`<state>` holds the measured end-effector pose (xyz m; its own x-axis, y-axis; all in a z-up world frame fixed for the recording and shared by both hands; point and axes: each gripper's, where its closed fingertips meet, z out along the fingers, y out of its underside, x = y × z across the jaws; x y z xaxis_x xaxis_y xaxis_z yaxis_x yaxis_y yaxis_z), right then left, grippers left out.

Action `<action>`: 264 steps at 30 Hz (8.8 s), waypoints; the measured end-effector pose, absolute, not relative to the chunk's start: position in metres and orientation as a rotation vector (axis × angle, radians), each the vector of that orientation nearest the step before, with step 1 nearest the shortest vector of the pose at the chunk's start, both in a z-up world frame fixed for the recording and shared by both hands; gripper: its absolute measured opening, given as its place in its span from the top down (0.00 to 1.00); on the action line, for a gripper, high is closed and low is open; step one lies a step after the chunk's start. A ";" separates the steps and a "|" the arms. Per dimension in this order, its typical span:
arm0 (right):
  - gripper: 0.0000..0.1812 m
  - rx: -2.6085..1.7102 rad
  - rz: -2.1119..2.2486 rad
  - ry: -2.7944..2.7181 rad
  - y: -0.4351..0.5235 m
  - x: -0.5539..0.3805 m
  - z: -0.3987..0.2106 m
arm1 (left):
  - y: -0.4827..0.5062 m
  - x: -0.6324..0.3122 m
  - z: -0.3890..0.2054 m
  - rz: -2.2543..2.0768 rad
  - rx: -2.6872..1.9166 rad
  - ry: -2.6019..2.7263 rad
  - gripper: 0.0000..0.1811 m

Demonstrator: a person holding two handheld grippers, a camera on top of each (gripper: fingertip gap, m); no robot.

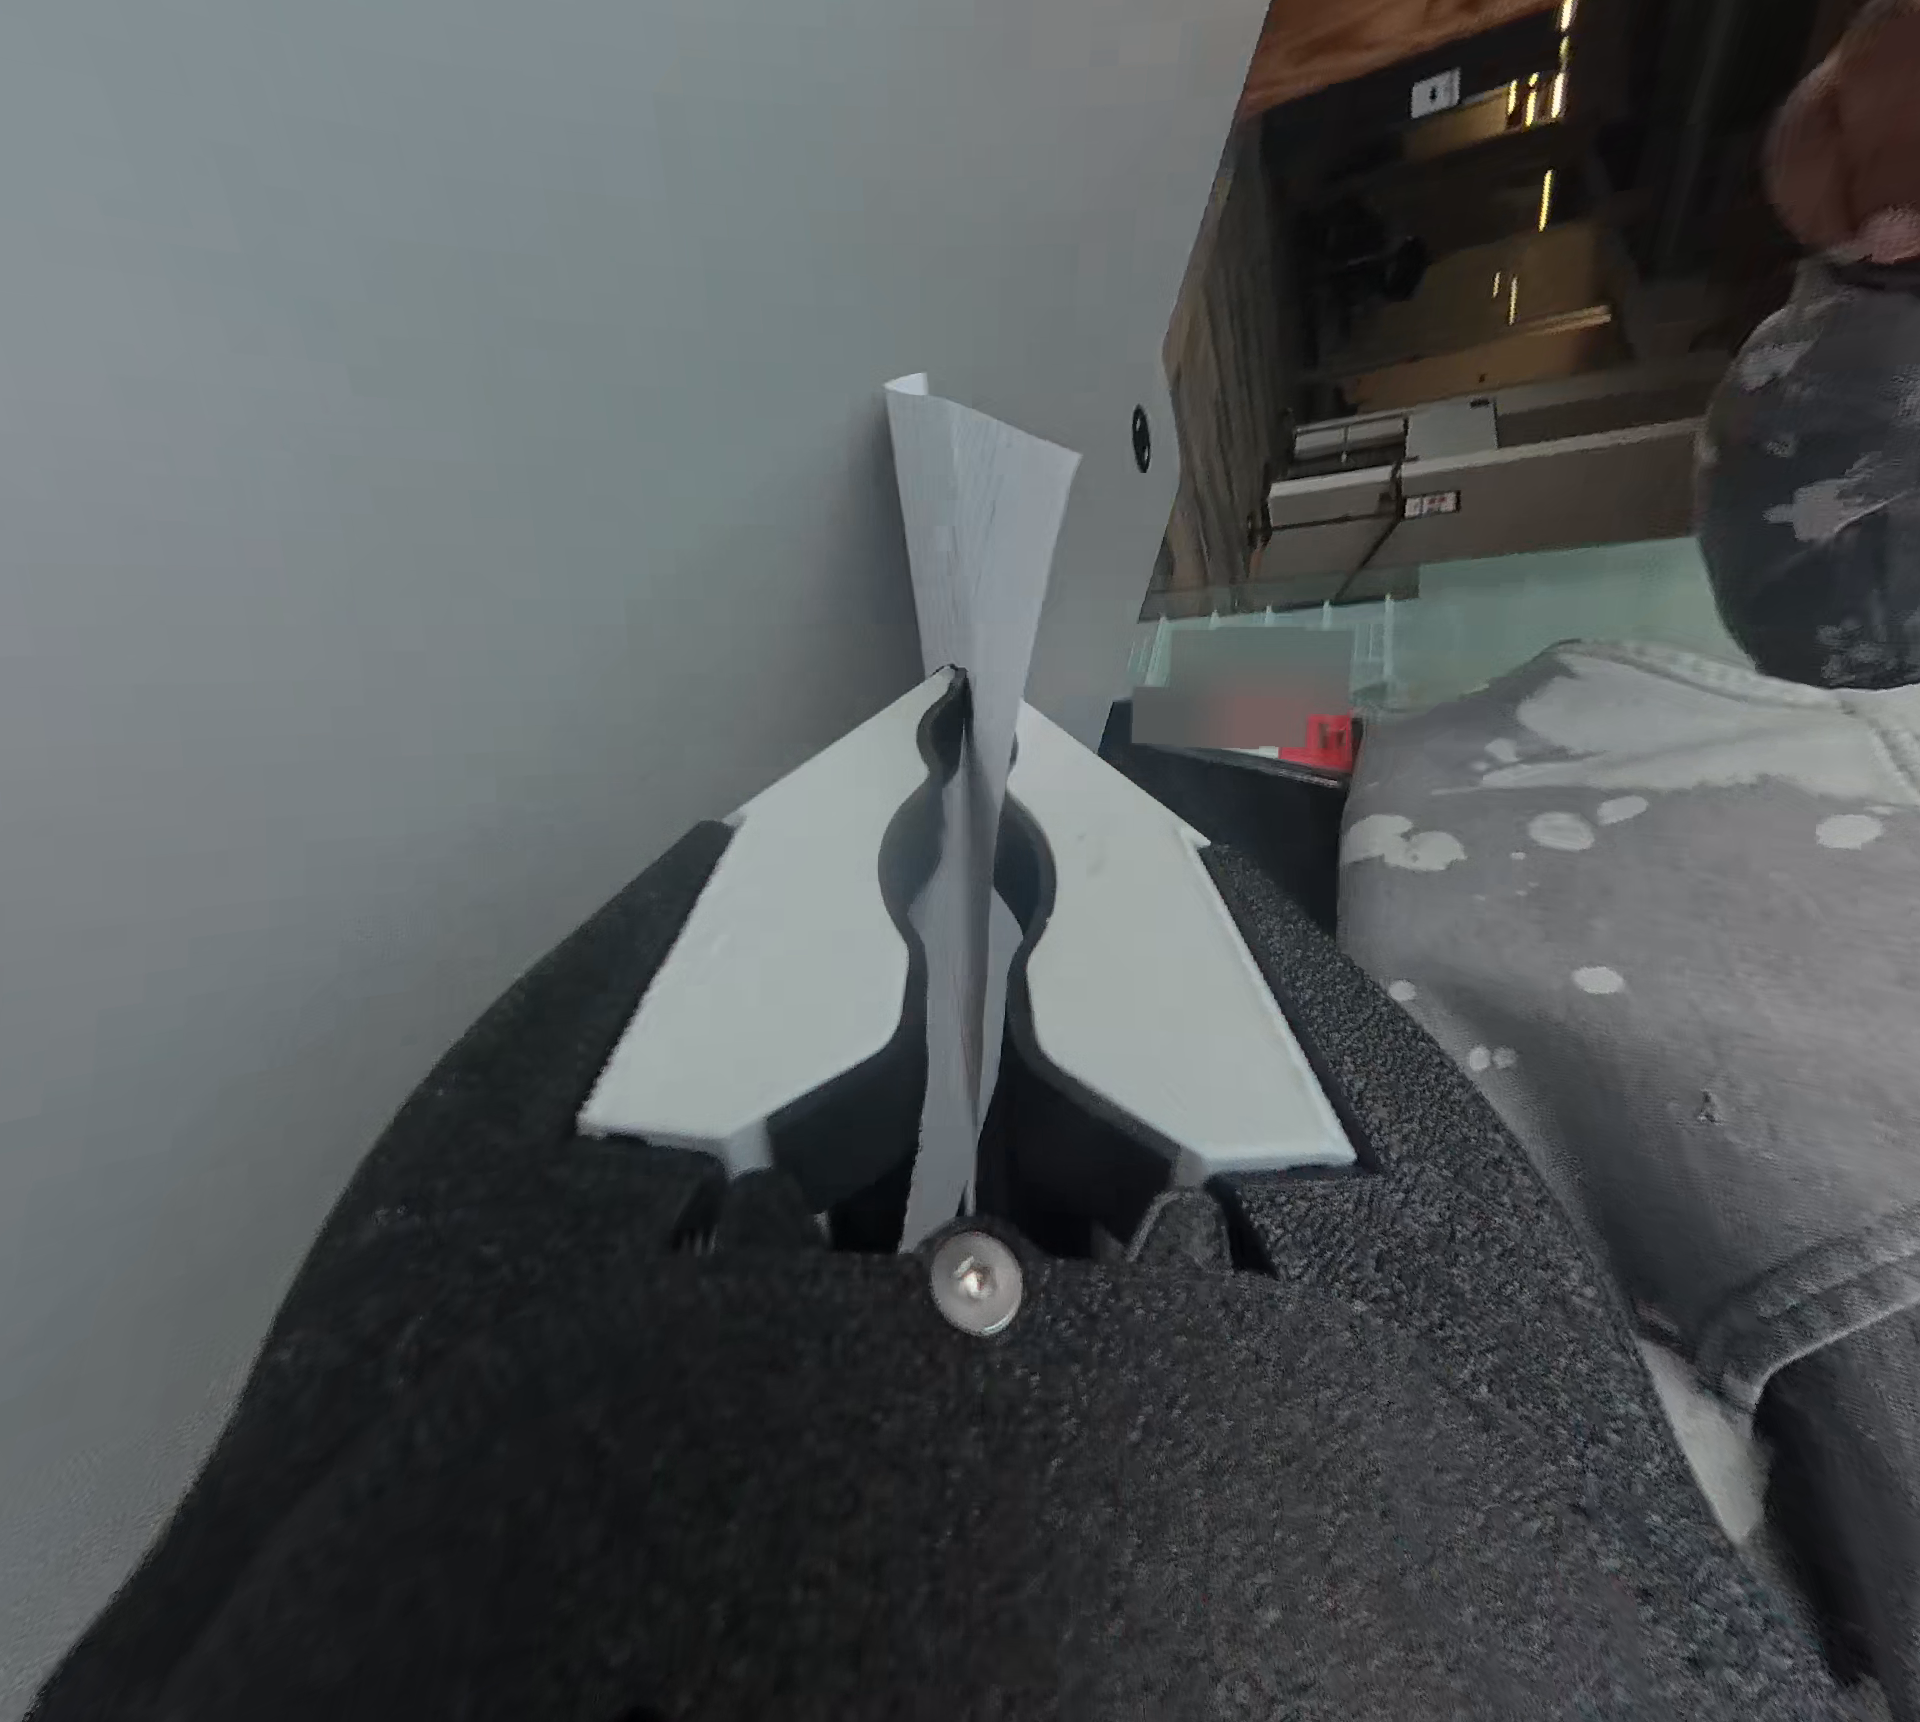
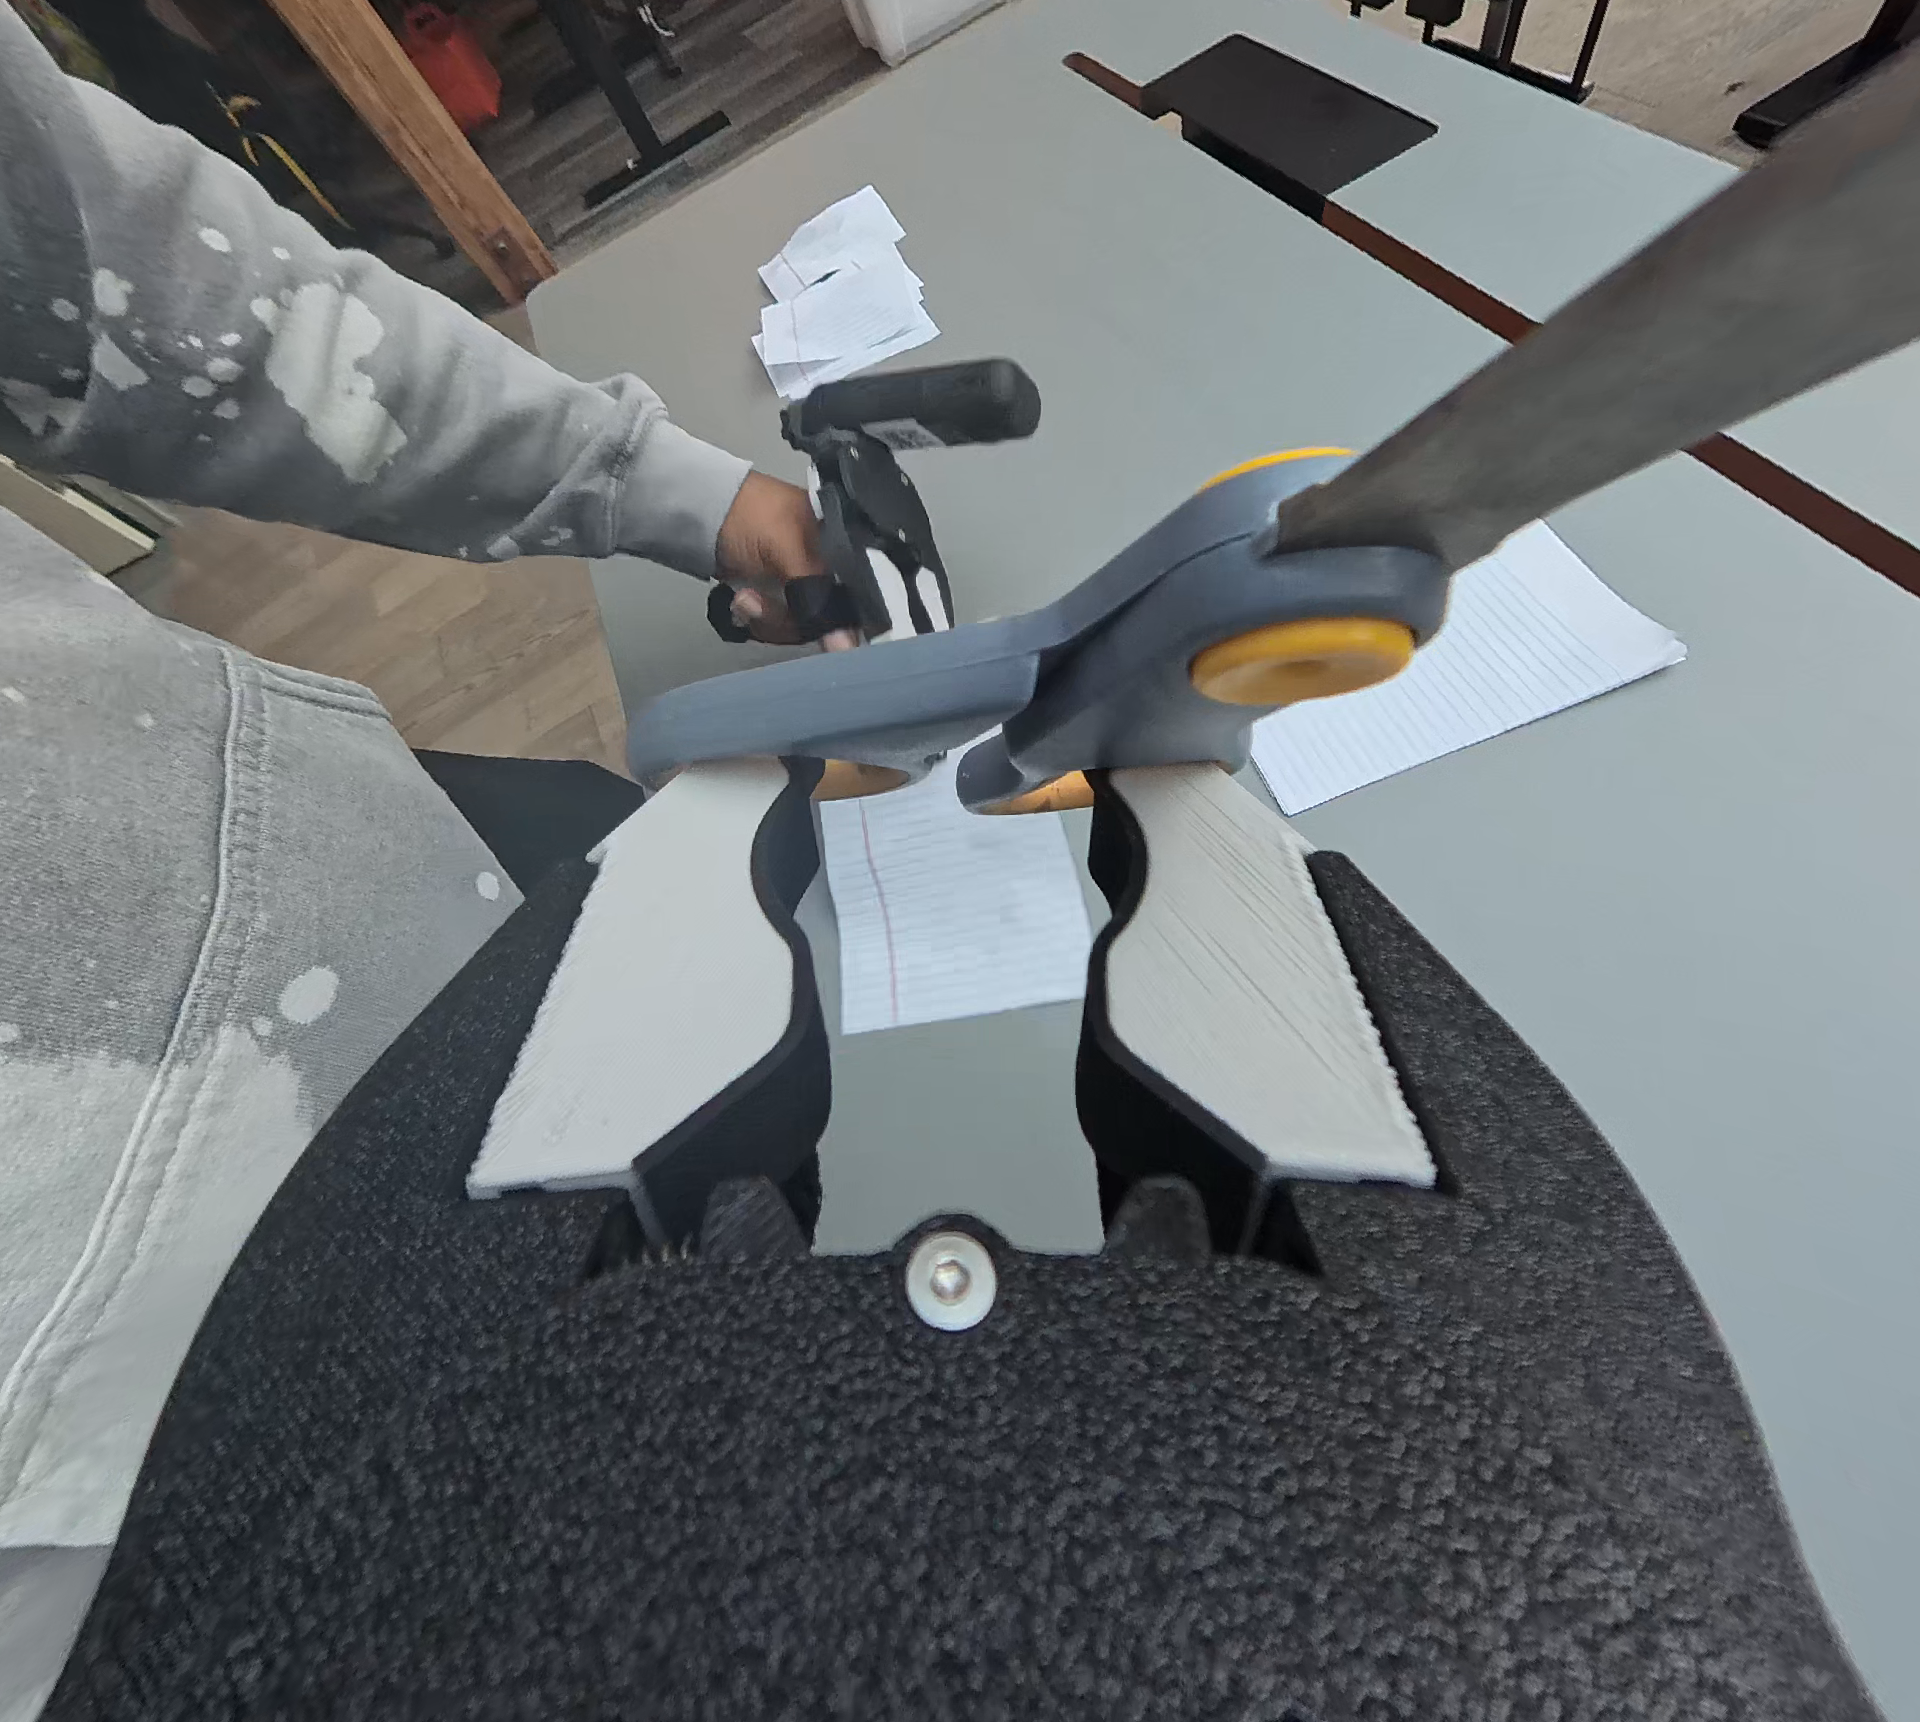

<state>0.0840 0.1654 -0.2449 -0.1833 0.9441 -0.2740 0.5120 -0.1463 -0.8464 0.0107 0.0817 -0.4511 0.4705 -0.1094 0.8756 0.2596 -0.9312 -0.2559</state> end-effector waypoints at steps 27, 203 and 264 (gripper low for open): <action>0.71 -1.105 1.374 -1.948 0.076 0.024 -0.145 | 0.156 0.034 0.095 -0.872 -1.703 0.880 1.00; 0.76 -0.668 1.900 -1.502 0.063 0.013 0.004 | 0.104 0.057 0.164 -0.506 -1.904 1.463 1.00; 0.71 -0.832 1.282 -2.158 0.042 0.003 -0.093 | 0.078 0.013 0.076 -0.757 -2.382 1.403 1.00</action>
<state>0.0026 0.0419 -0.0927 -0.6925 0.7141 0.1028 0.2513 0.3723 -0.8934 0.0127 0.0776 0.0761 0.3931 -0.8699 0.2980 -0.7262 -0.4925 -0.4796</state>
